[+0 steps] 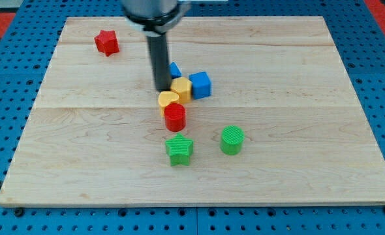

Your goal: Place yellow hexagon right side of blue triangle

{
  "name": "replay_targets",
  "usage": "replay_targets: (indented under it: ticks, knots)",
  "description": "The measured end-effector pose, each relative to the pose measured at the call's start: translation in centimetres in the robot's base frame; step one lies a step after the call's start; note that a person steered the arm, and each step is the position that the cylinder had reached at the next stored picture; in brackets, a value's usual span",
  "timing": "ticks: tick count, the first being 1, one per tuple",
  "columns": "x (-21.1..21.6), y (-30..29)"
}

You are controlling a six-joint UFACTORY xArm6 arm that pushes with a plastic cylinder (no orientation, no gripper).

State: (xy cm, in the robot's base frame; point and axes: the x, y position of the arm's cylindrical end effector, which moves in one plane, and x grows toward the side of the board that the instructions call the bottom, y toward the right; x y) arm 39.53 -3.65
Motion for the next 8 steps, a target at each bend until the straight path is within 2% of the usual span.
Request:
replay_targets:
  ticks: [1, 2, 3, 4, 6, 8]
  knots:
    - [-0.2, 3.6]
    - [0.0, 0.7]
    - [3.6, 0.7]
    - [5.3, 1.8]
    - [5.2, 7.4]
    - [3.7, 7.9]
